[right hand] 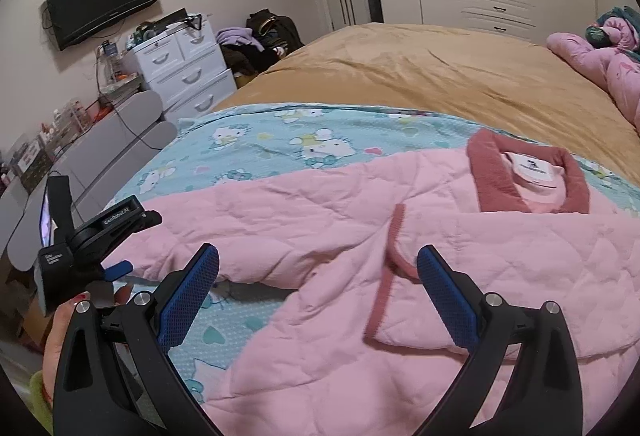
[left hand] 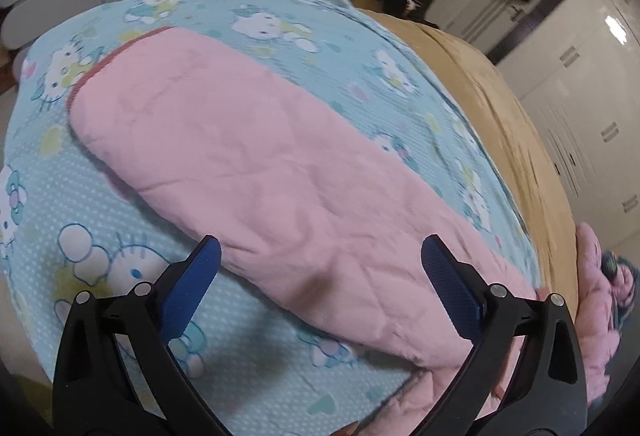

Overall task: Fold large clothes
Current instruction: 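Reach the left gripper to the other sleeve cuff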

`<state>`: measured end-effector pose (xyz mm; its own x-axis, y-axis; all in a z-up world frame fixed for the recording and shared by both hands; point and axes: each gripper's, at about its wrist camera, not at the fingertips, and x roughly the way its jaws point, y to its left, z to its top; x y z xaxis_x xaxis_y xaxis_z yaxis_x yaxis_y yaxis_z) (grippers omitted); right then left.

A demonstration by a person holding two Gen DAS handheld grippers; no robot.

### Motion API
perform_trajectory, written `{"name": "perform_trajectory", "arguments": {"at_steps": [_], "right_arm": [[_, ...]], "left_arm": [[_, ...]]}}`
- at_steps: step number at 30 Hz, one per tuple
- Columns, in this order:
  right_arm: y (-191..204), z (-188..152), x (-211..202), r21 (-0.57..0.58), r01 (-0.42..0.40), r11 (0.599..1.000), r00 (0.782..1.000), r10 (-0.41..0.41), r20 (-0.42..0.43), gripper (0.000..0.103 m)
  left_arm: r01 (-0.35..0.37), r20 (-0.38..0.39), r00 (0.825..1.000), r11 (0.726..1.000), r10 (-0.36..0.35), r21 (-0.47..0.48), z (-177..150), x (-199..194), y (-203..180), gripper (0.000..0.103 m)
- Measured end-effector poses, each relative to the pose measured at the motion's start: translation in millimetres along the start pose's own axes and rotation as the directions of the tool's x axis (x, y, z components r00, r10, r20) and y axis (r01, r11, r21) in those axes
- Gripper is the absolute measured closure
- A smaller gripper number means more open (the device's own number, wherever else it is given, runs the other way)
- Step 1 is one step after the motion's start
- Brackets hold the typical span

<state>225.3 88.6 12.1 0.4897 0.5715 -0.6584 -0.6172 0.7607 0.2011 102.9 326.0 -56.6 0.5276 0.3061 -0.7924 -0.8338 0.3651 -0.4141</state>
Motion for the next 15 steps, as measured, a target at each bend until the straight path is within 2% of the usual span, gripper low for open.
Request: {"name": "perform_trajectory", "arguments": {"at_steps": [3,8,15], "right_arm": [[7,1,4,-0.007,-0.012,1.0,1.0,0.012,-0.006,0.004],[16,0,12,-0.012,-0.035,0.999,0.999,0.034,-0.023,0.004],[28,-3,21,-0.013,-0.064,0.998,0.997,0.064,-0.041,0.004]], "left_arm": [[-0.013,-0.001,1.0,0.999,0.013,-0.05,4,1,12,0.009],[-0.045,0.02,0.999,0.996,0.047,-0.077,11,1,24,0.009],[-0.116,-0.011,0.993,0.981,0.116,-0.154,22,20,53,0.009]]}}
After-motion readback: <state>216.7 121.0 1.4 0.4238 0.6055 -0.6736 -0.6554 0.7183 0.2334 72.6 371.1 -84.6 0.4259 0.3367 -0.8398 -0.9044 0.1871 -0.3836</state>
